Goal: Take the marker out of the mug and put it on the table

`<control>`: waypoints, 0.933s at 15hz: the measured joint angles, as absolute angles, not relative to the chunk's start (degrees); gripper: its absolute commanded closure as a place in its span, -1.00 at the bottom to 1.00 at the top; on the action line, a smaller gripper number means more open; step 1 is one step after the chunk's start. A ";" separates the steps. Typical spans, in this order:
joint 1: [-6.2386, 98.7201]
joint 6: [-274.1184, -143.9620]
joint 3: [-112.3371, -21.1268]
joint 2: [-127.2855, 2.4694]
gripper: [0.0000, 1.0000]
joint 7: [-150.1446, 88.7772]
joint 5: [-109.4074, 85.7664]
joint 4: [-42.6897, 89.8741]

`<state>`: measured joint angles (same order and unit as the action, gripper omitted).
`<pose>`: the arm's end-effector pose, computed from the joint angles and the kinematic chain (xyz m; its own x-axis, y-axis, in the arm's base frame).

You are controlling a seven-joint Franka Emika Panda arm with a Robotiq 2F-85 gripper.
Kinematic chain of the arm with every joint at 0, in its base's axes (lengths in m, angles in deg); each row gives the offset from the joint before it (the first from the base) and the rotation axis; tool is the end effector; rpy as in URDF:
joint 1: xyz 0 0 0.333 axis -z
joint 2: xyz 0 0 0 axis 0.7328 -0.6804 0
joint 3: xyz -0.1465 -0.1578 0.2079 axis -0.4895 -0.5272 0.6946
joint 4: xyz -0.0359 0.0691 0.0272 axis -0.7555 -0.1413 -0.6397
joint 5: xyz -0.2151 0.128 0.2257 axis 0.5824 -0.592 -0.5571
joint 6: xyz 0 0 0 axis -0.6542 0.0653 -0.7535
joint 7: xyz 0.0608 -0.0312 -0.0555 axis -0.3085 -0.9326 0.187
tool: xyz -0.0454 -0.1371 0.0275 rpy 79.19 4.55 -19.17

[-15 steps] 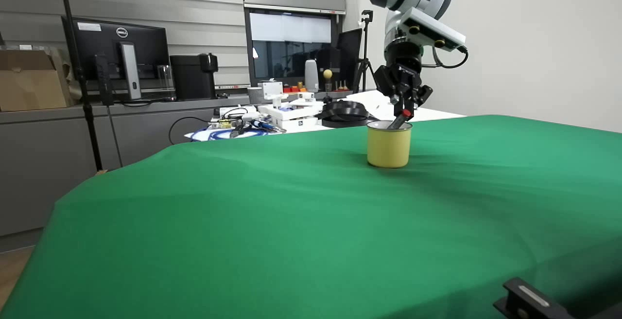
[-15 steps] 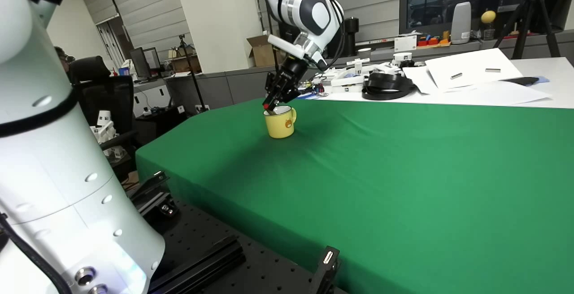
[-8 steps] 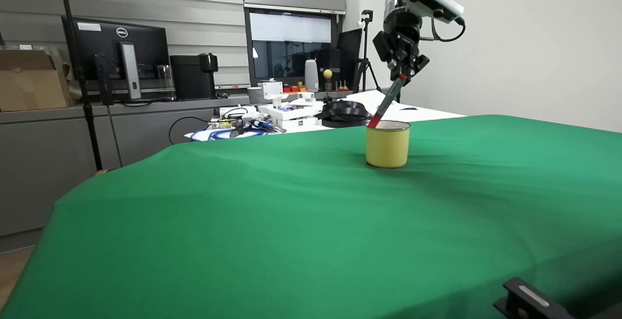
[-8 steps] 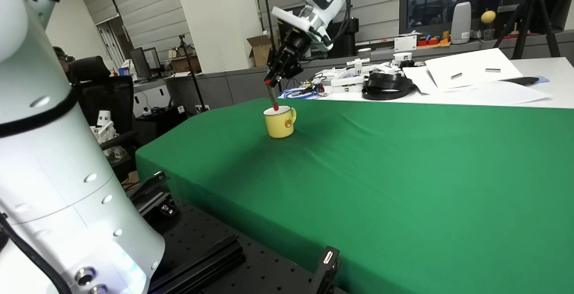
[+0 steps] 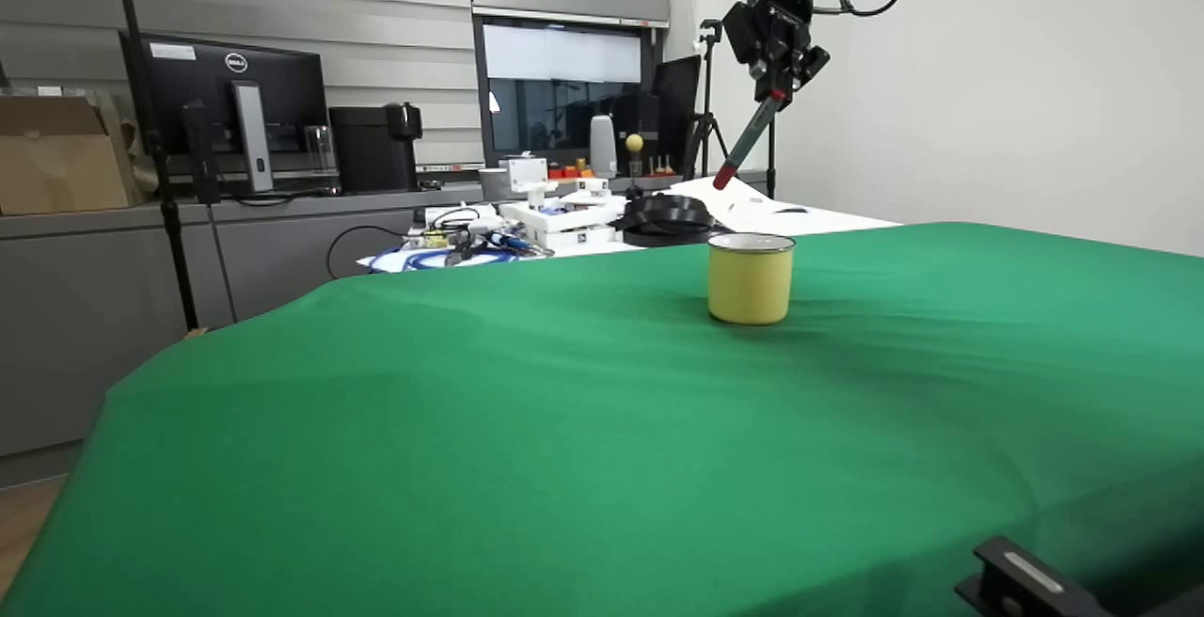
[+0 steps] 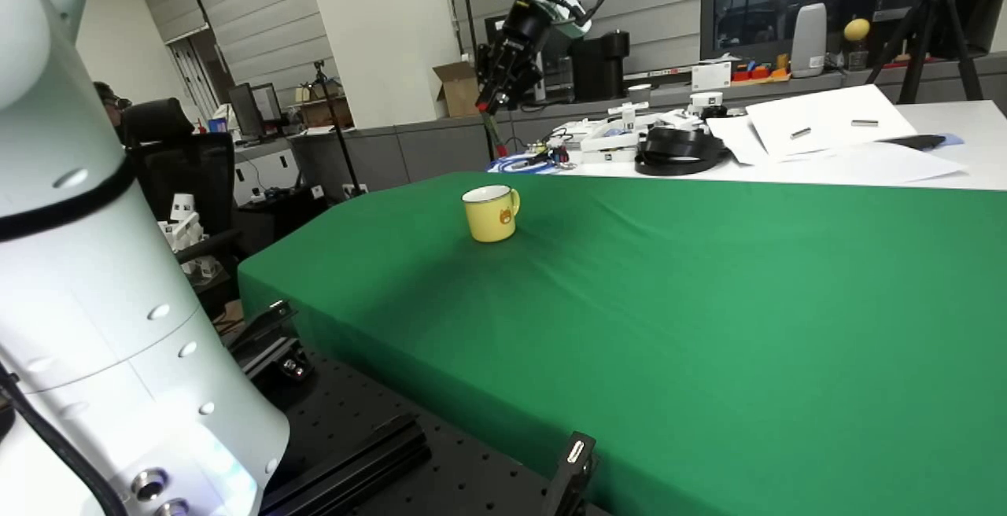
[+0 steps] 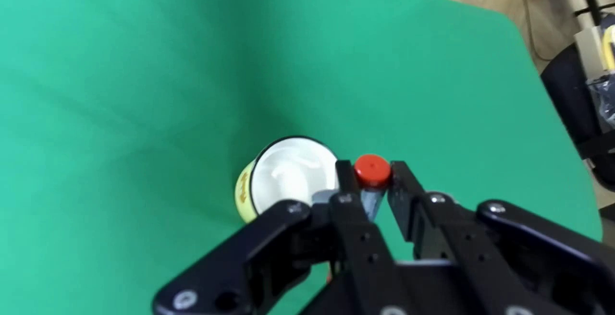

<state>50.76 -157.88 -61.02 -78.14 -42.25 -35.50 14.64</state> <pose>0.5614 0.0345 0.3142 0.8670 0.1291 -0.4813 -0.0836 -0.9145 -0.3959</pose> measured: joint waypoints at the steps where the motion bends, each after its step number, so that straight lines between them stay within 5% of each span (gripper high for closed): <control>1: 50.48 -159.87 -61.35 -77.87 0.89 -42.25 -33.53 15.03; 14: 47.74 -199.98 -64.72 -80.48 0.89 -36.80 -16.27 32.02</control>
